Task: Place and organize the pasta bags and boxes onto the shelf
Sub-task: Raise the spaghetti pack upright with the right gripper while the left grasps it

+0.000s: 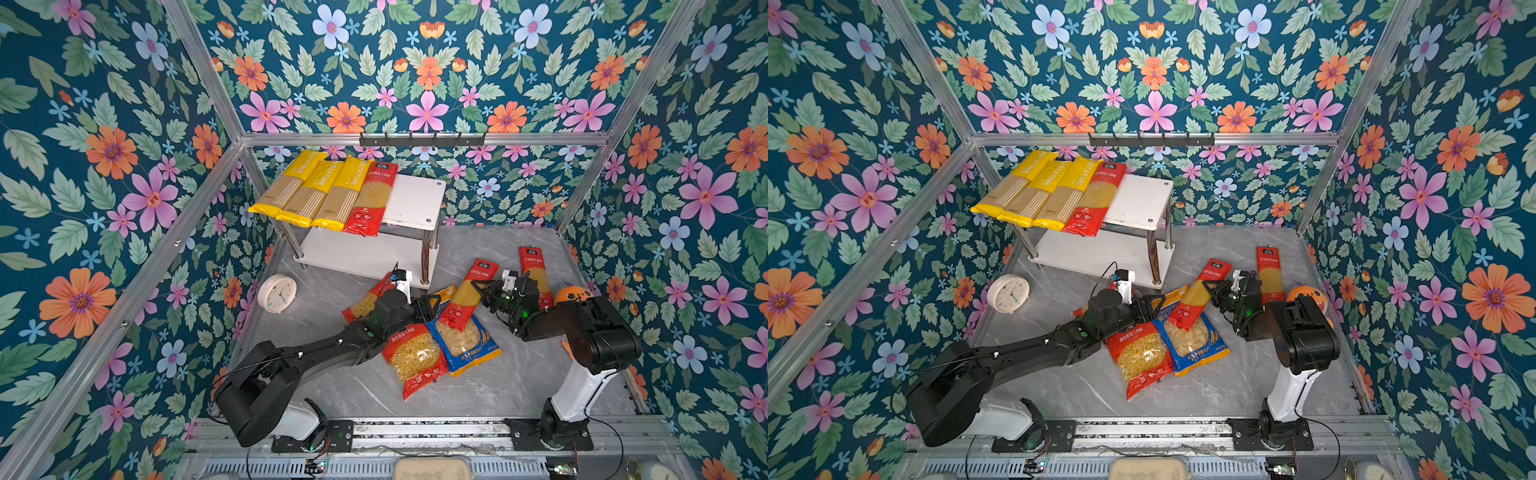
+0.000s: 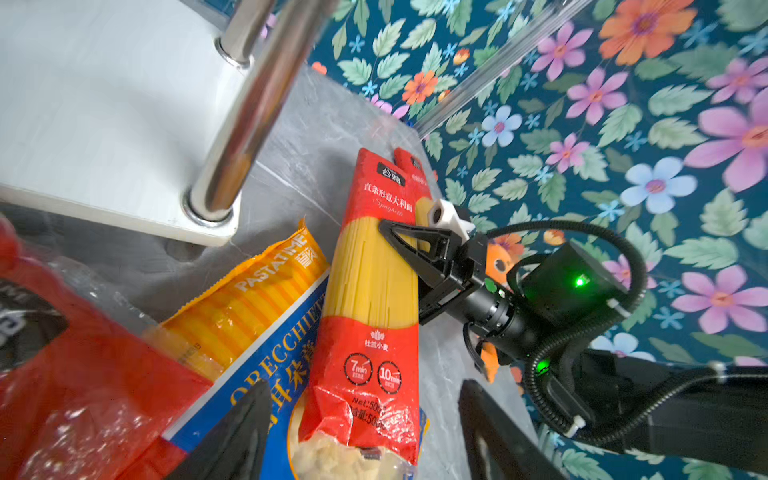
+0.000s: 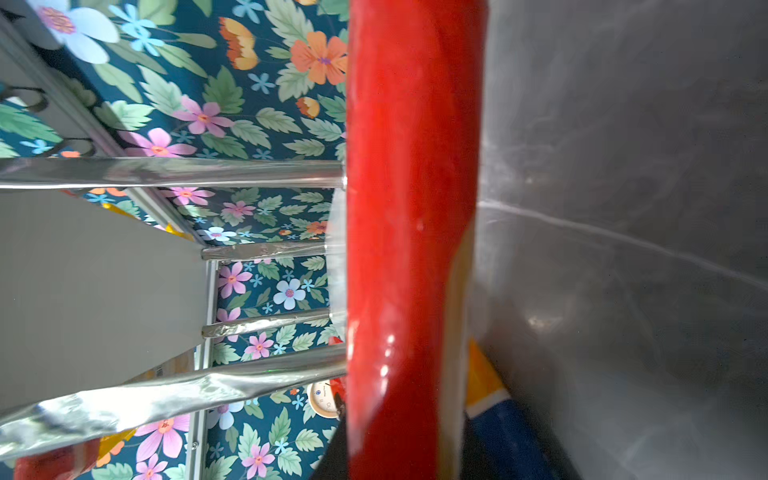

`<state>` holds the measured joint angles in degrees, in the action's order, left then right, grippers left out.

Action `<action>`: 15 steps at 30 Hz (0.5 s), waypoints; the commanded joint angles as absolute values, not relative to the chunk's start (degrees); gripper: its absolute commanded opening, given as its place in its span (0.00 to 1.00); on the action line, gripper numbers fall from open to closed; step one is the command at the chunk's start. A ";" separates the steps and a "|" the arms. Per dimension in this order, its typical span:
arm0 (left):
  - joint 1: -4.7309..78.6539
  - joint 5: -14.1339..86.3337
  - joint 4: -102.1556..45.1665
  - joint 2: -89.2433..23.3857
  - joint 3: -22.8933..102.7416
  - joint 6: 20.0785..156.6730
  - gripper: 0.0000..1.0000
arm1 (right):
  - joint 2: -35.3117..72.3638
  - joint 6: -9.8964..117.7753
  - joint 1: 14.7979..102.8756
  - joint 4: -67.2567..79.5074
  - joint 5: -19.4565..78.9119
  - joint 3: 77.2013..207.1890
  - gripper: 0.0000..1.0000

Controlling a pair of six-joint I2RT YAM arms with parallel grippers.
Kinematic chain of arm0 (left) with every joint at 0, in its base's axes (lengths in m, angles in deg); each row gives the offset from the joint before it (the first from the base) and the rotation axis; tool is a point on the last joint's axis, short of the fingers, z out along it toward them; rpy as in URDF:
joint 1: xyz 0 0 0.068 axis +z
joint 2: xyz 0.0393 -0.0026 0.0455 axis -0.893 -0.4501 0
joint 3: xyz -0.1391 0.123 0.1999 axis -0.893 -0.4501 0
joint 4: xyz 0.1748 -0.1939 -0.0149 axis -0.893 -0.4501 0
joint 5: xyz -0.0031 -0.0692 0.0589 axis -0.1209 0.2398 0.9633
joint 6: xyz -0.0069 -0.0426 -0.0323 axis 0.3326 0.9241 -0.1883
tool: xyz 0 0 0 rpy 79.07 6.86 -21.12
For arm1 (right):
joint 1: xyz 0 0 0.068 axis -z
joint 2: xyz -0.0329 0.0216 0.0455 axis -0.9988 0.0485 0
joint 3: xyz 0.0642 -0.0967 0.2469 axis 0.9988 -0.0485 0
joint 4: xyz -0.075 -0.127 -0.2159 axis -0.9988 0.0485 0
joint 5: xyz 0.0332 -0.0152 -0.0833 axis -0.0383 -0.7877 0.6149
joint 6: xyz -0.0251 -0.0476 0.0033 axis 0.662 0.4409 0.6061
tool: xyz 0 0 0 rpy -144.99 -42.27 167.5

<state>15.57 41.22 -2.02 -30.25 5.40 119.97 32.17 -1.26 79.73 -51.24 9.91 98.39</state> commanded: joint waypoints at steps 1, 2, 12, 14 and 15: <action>15.82 42.34 12.21 -26.66 0.93 125.90 0.81 | 27.98 -2.84 79.57 -60.24 10.48 97.64 0.18; 15.92 42.84 14.05 -25.83 -0.17 127.29 0.82 | 26.52 -3.13 79.57 -60.13 10.66 97.41 0.17; 14.90 37.72 32.94 -31.18 -3.06 140.89 0.87 | 3.05 4.64 76.62 -34.94 15.21 103.94 0.16; 14.16 36.74 35.47 -32.78 -2.26 141.22 0.87 | 0.20 6.59 75.42 -30.68 16.83 105.65 0.16; 13.64 36.38 36.97 -33.46 -1.79 141.00 0.86 | -0.88 6.86 75.08 -29.85 17.30 106.21 0.16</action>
